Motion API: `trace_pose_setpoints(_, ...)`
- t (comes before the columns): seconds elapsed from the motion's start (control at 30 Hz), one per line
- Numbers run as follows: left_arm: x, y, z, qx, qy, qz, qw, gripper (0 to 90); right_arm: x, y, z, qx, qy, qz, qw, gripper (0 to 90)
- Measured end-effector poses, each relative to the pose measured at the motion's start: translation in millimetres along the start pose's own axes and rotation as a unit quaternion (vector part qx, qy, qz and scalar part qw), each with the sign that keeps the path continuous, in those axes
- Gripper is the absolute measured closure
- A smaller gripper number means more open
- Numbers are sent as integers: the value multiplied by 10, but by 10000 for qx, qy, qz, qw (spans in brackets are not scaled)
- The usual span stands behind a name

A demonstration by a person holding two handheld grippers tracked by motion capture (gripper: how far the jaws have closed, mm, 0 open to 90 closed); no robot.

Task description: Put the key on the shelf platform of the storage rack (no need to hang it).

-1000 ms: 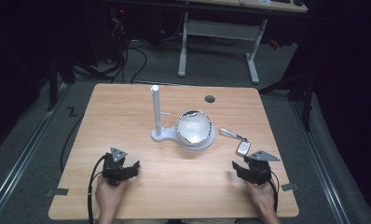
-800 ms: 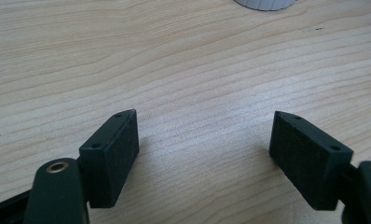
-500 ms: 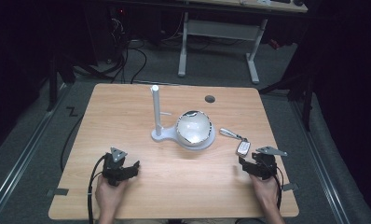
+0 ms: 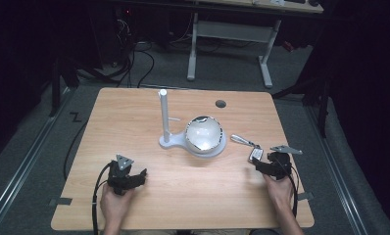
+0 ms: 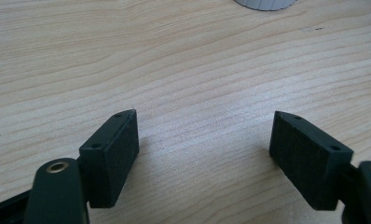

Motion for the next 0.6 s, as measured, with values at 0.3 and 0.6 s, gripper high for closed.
trace_pose_setpoints(0.3, 0, -1, 2, -8, -27, 15, 10000, 241, -34, -175, -117, -201, -123, 18, 9997, 297)
trace_pose_setpoints(0.6, 0, 0, 2, -10, -25, 14, 10000, 241, 24, -369, -88, -434, -279, 277, 9983, 283)
Point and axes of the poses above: each handheld gripper's, and its own axes: y roughly backward along the jaws, z roughly out of its underside, x roughly to its right, the point moved 10 cm from there along -y, roughly forward along the jaws, and after that the axes turned 8 degrees about z, right-handed, at the moved point
